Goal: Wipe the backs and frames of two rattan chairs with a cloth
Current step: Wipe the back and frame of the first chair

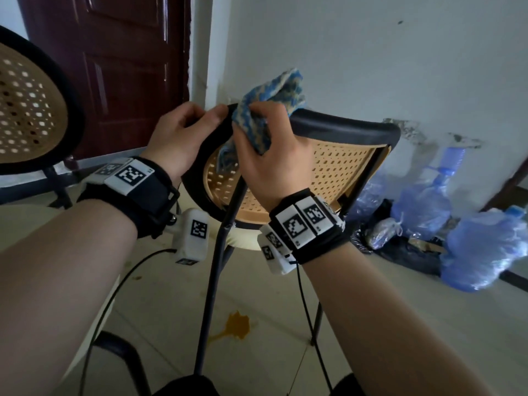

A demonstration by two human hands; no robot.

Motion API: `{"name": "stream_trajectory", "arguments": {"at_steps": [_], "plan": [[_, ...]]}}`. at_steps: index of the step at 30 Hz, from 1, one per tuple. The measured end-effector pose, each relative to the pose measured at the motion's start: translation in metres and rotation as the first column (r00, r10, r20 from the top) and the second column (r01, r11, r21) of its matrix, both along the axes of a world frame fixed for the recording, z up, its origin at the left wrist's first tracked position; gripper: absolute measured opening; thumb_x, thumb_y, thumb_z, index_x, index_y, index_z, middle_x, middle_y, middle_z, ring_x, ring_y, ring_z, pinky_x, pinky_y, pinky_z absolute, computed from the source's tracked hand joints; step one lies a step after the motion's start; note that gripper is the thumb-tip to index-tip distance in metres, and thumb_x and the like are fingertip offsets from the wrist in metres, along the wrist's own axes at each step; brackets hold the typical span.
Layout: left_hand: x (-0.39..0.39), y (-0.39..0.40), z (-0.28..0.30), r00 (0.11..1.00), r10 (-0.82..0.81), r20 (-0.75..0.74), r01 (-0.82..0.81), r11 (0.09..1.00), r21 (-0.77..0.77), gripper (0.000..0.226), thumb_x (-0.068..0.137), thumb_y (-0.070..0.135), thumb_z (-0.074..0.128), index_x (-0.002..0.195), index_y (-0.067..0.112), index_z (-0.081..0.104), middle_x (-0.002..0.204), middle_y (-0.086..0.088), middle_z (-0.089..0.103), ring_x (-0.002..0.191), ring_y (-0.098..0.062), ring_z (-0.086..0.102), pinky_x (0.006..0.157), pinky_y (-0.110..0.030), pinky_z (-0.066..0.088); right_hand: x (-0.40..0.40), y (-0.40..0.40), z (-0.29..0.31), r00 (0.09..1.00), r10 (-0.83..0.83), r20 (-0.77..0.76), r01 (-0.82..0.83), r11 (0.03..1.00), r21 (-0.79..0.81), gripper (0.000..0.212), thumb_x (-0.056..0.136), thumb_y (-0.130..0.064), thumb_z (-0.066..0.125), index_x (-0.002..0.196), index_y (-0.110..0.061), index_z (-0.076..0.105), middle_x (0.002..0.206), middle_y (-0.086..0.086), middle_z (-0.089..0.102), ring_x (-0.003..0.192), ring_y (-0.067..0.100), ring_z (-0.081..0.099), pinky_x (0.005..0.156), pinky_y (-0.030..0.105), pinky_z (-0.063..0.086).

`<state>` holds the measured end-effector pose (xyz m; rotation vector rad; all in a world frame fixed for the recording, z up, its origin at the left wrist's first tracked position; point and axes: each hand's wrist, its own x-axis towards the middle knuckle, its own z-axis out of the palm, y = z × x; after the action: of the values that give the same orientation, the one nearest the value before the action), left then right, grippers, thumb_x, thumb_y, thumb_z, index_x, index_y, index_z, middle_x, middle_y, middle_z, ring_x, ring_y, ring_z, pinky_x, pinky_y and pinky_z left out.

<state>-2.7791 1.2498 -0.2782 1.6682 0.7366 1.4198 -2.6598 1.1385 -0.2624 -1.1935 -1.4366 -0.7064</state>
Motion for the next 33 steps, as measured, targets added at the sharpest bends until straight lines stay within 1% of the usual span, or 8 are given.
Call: {"name": "stream_trajectory", "arguments": {"at_steps": [4, 10, 15, 19, 21, 26, 28, 33], "plan": [[-0.005, -0.001, 0.004, 0.995, -0.095, 0.027, 0.096, 0.994, -0.059, 0.041, 0.073, 0.064, 0.070, 0.069, 0.027, 0.054, 0.062, 0.012, 0.058, 0.060, -0.005, 0.057, 0.056, -0.019, 0.045, -0.002, 0.003, -0.024, 0.999, 0.025, 0.029, -0.022, 0.996, -0.090, 0.026, 0.089, -0.026, 0.065, 0.103, -0.005, 0.064, 0.063, 0.005, 0.063, 0.044, 0.026, 0.057, 0.040, 0.039, 0.048], [-0.004, -0.004, 0.008, 0.988, -0.123, 0.091, 0.134, 0.983, -0.123, 0.042, 0.061, 0.062, 0.076, 0.061, 0.026, 0.053, 0.075, 0.001, 0.059, 0.075, -0.015, 0.054, 0.071, -0.034, 0.042, -0.002, 0.014, -0.046, 0.993, 0.076, 0.091, -0.047, 0.956, -0.291, 0.030, 0.085, -0.022, 0.068, 0.111, -0.007, 0.065, 0.073, 0.020, 0.068, 0.062, 0.043, 0.064, 0.054, 0.047, 0.054], [-0.008, -0.007, 0.012, 0.995, -0.078, -0.060, 0.071, 0.991, -0.112, 0.061, 0.062, 0.073, 0.072, 0.086, 0.018, 0.059, 0.084, -0.004, 0.063, 0.083, -0.017, 0.062, 0.084, -0.041, 0.049, -0.010, 0.023, -0.070, 0.993, 0.092, 0.071, -0.047, 0.878, -0.477, 0.030, 0.090, -0.019, 0.060, 0.118, -0.011, 0.055, 0.083, 0.022, 0.065, 0.073, 0.043, 0.063, 0.059, 0.043, 0.053], [-0.008, -0.008, 0.011, 0.994, -0.004, -0.108, -0.007, 0.996, -0.094, 0.061, 0.060, 0.081, 0.069, 0.078, 0.024, 0.061, 0.080, 0.005, 0.068, 0.083, -0.012, 0.065, 0.088, -0.044, 0.051, -0.008, 0.021, -0.074, 0.995, 0.096, 0.036, -0.062, 0.839, -0.540, 0.028, 0.092, -0.018, 0.055, 0.120, -0.014, 0.051, 0.088, 0.020, 0.065, 0.075, 0.040, 0.063, 0.063, 0.045, 0.056], [-0.008, -0.009, 0.010, 0.994, 0.002, -0.109, -0.013, 0.995, -0.103, 0.064, 0.058, 0.083, 0.070, 0.081, 0.023, 0.063, 0.083, 0.002, 0.067, 0.085, -0.015, 0.064, 0.092, -0.048, 0.051, -0.008, 0.020, -0.068, 0.992, 0.112, -0.059, -0.126, 0.845, -0.520, 0.027, 0.093, -0.018, 0.054, 0.119, -0.014, 0.051, 0.087, 0.019, 0.066, 0.074, 0.039, 0.063, 0.064, 0.035, 0.054], [-0.007, -0.012, 0.012, 0.994, -0.012, -0.104, -0.002, 0.991, -0.133, 0.067, 0.059, 0.080, 0.070, 0.090, 0.020, 0.068, 0.089, -0.005, 0.070, 0.086, -0.018, 0.066, 0.094, -0.049, 0.052, -0.007, 0.017, -0.045, 0.972, 0.118, -0.203, -0.163, 0.961, -0.222, 0.021, 0.086, -0.011, 0.061, 0.108, -0.007, 0.061, 0.082, 0.013, 0.071, 0.067, 0.033, 0.065, 0.059, 0.015, 0.032], [-0.006, -0.013, 0.012, 0.995, -0.007, -0.101, -0.007, 0.990, -0.139, 0.064, 0.061, 0.079, 0.070, 0.090, 0.022, 0.069, 0.090, -0.005, 0.071, 0.087, -0.020, 0.068, 0.097, -0.050, 0.051, -0.010, 0.017, -0.045, 0.960, 0.123, -0.253, -0.190, 0.947, -0.258, 0.022, 0.088, -0.012, 0.060, 0.109, -0.007, 0.060, 0.086, 0.013, 0.071, 0.071, 0.032, 0.064, 0.062, 0.012, 0.030], [-0.007, -0.011, 0.012, 0.997, -0.054, -0.056, 0.043, 0.983, -0.179, 0.054, 0.060, 0.075, 0.074, 0.078, 0.025, 0.066, 0.085, -0.001, 0.071, 0.086, -0.019, 0.068, 0.090, -0.045, 0.052, -0.009, 0.028, -0.055, 0.957, 0.103, -0.271, -0.247, 0.778, -0.577, 0.021, 0.087, -0.016, 0.054, 0.106, -0.010, 0.061, 0.093, 0.014, 0.069, 0.077, 0.032, 0.068, 0.070, 0.030, 0.057]]}}
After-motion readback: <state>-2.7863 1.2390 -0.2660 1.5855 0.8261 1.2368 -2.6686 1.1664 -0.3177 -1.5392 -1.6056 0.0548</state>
